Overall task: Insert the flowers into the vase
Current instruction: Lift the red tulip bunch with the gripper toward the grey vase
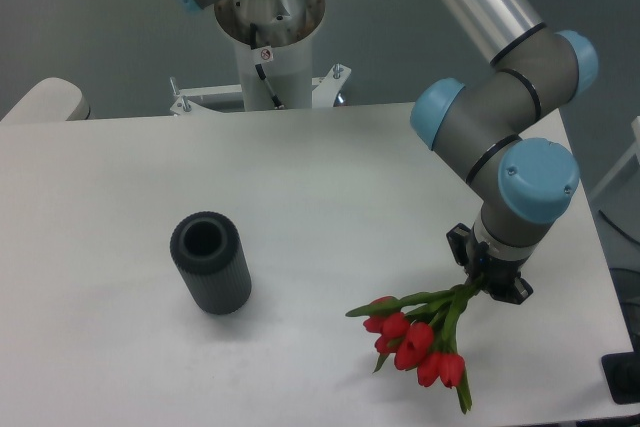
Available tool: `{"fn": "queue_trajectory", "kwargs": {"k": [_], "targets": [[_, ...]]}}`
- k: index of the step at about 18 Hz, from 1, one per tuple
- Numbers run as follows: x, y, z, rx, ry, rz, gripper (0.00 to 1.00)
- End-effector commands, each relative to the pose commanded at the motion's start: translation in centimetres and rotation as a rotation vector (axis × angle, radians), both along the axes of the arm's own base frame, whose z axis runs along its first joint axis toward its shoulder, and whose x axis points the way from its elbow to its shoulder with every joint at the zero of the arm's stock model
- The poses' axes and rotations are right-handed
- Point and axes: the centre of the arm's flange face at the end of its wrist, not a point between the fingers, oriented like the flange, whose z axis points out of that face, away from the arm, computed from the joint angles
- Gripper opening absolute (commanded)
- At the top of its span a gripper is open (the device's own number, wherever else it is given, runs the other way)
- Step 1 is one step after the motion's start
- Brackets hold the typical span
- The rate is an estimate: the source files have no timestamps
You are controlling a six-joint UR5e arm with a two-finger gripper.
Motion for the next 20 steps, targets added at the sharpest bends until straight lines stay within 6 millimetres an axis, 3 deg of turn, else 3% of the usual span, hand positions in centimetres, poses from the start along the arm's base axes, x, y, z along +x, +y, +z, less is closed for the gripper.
{"fn": "queue_trajectory", "kwargs": {"k": [6,12,20], "targets": [[1.1,0.6,0.5,0.004,-0.001,0.004,0.0],[4.4,3.2,1.3,0.028,-0.031,0.089,0.0],[8.9,7.0,6.6,0.348,-0.219,0.2,0.0]]}}
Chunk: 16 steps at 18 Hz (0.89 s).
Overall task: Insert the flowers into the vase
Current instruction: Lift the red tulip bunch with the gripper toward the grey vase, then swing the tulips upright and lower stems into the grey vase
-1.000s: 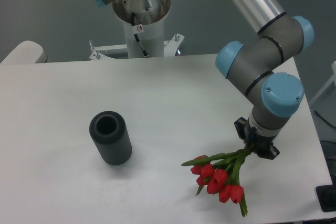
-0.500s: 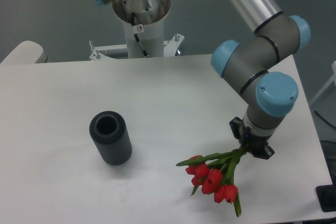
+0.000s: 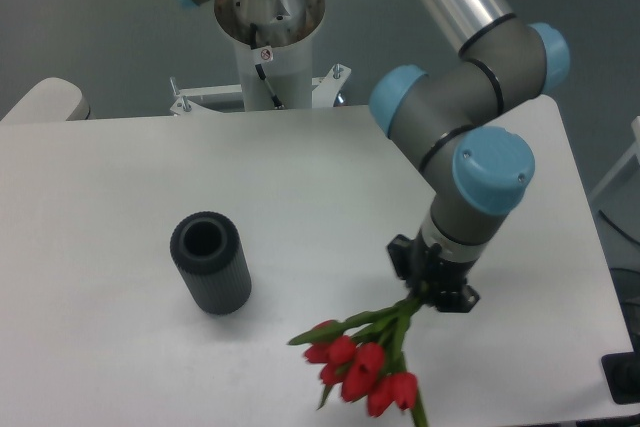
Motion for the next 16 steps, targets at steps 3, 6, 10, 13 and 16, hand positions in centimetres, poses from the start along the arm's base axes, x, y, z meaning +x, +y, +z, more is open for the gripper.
{"fn": "queue_trajectory", "kwargs": {"k": [3,6,10,13,16], "targets": [[1.1,1.4,1.6,0.159,-0.063,0.065,0.0],[2.1,1.5,2.9,0.3,-0.122,0.076,0.0],[3.1,0.5,4.3,0.463,-0.248,0.051,0.0],[4.2,0.4,5.4,0.612,-0.383,0.016,0.0],[4.6,0.3,6.4,0.697,-0.443,-0.011,0.0]]}}
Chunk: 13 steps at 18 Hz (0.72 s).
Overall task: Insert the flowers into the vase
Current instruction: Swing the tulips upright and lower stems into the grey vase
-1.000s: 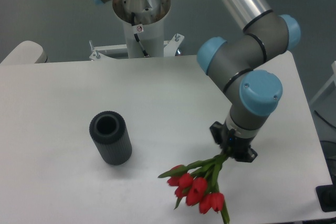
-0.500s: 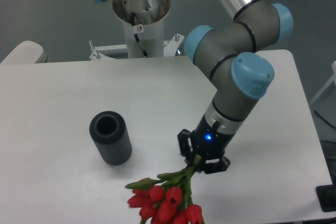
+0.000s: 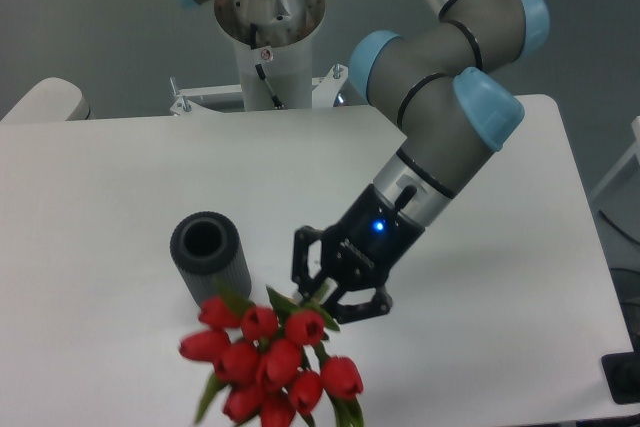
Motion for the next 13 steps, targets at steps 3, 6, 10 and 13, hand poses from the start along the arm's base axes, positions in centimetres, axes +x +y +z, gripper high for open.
{"fn": "queue_trajectory", "kwargs": {"k": [3,6,10,13], "targets": [[2.0,-0.4,0.3,0.053,-0.013,-0.03,0.0],[4.7,-1.7,-0.1,0.149,0.026,-0.063,0.0],[6.8,-3.6,-2.5,0.227,0.022,-0.082,0.0],[8.7,-4.4,-4.6,0.27,0.046,-0.112,0.0]]}}
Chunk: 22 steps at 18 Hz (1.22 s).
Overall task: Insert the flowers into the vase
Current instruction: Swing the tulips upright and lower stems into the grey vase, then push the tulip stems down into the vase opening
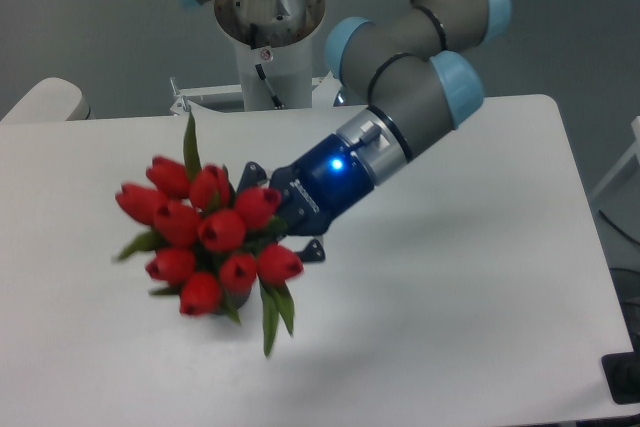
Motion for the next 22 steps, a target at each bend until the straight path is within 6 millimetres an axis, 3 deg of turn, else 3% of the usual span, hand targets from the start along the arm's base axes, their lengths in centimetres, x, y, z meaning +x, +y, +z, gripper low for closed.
{"fn": "queue_trajectory", "kwargs": {"k": [4,14,22], "targets": [[1.6,0.0,0.2,0.026,-0.025,-0.024,0.0],[1.9,0.0,0.4,0.053,-0.036,-0.034,0.0],[3.2,-1.0,-2.8,0.044,-0.045,-0.036,0.03]]}}
